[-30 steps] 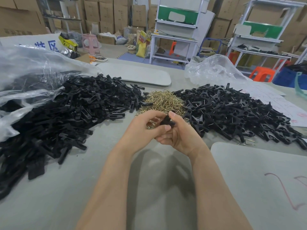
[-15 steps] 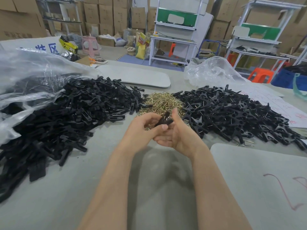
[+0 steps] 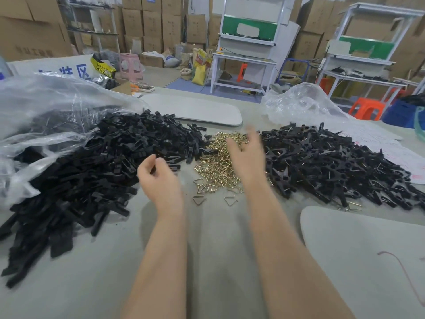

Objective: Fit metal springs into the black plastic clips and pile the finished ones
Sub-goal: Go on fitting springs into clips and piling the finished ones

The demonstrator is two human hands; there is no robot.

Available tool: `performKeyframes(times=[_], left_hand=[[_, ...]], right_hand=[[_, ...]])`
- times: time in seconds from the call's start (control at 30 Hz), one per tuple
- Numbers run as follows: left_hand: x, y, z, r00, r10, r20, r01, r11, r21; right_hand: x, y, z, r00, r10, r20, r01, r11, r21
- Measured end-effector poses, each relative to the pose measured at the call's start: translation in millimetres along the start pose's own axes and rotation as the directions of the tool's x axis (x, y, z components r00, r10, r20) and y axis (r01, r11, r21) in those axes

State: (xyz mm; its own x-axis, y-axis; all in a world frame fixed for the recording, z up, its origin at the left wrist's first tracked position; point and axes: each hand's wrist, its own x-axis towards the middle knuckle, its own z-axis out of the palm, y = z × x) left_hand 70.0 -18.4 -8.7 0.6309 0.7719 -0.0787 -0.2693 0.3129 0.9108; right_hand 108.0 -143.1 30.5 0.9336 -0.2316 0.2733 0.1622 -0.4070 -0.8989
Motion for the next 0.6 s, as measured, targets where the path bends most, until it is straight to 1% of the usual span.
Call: performKeyframes(times=[0.03,0.07,0.1,0.13,0.17,0.2,0.23,0.27,0.3,0.37,0.43,0.5,0.53,0.6], left_hand=[[4.8,0.0,-1.4,0.995,-0.081,-0.058,0.077,0.995,-0.064],[8.3,0.2,-1.9,0.985,-0.141,-0.101,0.129,0.985,-0.11],[10.6,0.3,-2.5,0.976,-0.171,-0.136,0.152,0.979,-0.138],[12.0,0.5,-2.9,0.971,-0.173,-0.167,0.149,0.978,-0.147],[12.5,0.4,-3.3,0.97,-0.158,-0.185,0.132,0.981,-0.142],[12.3,-0.2,-3.3,0.971,-0.139,-0.194,0.115,0.985,-0.126],[11.7,-0.4,-3.2,0.972,-0.122,-0.199,0.101,0.989,-0.109],[11.1,-1.0,-3.0,0.973,-0.114,-0.201,0.096,0.991,-0.097],[10.8,-2.0,-2.5,0.973,-0.118,-0.199,0.101,0.99,-0.095],[9.8,-2.9,-1.6,0.973,-0.147,-0.179,0.131,0.987,-0.096],[8.1,-2.3,-1.3,0.974,-0.173,-0.149,0.162,0.983,-0.082],[7.2,-3.3,-0.7,0.973,-0.191,-0.126,0.189,0.981,-0.032],[7.0,-3.7,-0.3,0.972,-0.206,-0.112,0.206,0.978,-0.012],[7.1,-3.7,0.4,0.967,-0.24,-0.085,0.242,0.97,0.013]], right_hand=[[-6.6,-0.3,18.2,0.988,-0.105,0.117,0.115,0.99,-0.081],[-12.0,-0.9,37.6,0.948,-0.194,0.25,0.234,0.962,-0.138],[-16.1,-1.3,56.8,0.892,-0.237,0.384,0.332,0.922,-0.201],[-18.9,-0.6,75.2,0.832,-0.237,0.502,0.412,0.87,-0.273],[-21.8,-1.2,89.8,0.785,-0.199,0.587,0.471,0.807,-0.356],[-23.2,-0.5,102.1,0.765,-0.138,0.629,0.494,0.752,-0.436],[-24.3,0.6,110.6,0.766,-0.077,0.639,0.486,0.719,-0.496],[-24.7,3.3,116.0,0.779,-0.053,0.625,0.472,0.706,-0.529],[-26.2,4.9,116.7,0.797,-0.055,0.601,0.462,0.696,-0.549],[-28.7,7.6,113.6,0.833,-0.105,0.543,0.457,0.685,-0.568],[-31.5,9.6,106.9,0.851,-0.145,0.504,0.426,0.754,-0.501],[-36.4,8.1,100.7,0.86,-0.145,0.49,0.37,0.839,-0.4],[-37.5,7.6,99.6,0.853,-0.152,0.499,0.382,0.834,-0.398],[-38.2,8.3,98.5,0.867,-0.104,0.488,0.349,0.826,-0.443]])
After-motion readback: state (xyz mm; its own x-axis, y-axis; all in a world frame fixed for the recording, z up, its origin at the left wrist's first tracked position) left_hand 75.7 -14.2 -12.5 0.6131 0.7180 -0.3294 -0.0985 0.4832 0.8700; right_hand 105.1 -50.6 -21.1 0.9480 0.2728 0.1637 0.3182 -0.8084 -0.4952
